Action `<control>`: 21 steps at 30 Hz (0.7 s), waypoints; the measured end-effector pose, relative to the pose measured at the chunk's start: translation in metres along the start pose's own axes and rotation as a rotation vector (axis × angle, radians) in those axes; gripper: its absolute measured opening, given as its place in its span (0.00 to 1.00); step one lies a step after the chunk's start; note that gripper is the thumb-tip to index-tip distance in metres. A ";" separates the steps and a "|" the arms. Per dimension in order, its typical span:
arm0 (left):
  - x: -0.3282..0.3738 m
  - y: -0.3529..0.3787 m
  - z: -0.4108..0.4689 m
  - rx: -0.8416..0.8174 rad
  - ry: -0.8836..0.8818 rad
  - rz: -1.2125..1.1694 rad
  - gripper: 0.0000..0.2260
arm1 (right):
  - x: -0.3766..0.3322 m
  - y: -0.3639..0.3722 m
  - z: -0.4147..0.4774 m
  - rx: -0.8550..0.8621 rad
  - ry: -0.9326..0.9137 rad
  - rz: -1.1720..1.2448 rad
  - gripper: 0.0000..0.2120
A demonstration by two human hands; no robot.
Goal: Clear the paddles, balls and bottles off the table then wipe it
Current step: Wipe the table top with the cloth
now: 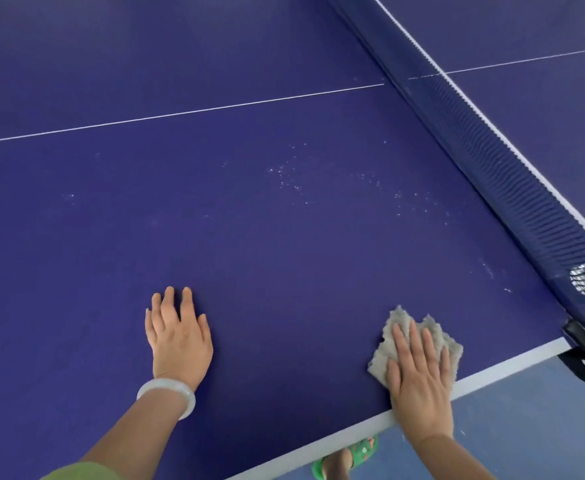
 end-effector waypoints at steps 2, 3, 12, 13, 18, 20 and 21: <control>0.022 0.005 0.000 -0.006 0.046 -0.047 0.22 | 0.006 0.001 0.009 -0.014 0.074 -0.002 0.28; 0.040 0.011 -0.001 -0.025 0.104 -0.057 0.22 | 0.008 0.002 0.012 -0.003 0.091 -0.008 0.28; 0.197 0.096 0.007 -0.212 0.186 -0.060 0.27 | 0.010 0.008 0.011 0.053 0.053 0.013 0.27; 0.210 0.105 0.007 -0.217 0.126 -0.067 0.29 | 0.014 0.009 0.011 0.054 0.038 0.012 0.27; 0.228 0.126 0.000 -0.151 0.015 -0.008 0.31 | 0.053 0.017 0.030 0.022 0.212 0.049 0.27; 0.226 0.129 -0.001 -0.129 0.022 0.023 0.31 | 0.079 0.020 0.048 0.011 0.281 0.038 0.27; 0.226 0.129 -0.002 -0.132 0.013 0.033 0.32 | 0.095 0.021 0.058 -0.005 0.302 0.025 0.28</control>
Point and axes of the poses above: each hand's wrist, its own z-axis towards the middle knuckle, its own y-axis out of the palm, x = y × z, the point moved 1 cm from there along z, towards the middle knuckle, and after that the axes turned 15 degrees about -z, right-handed, at the moved point
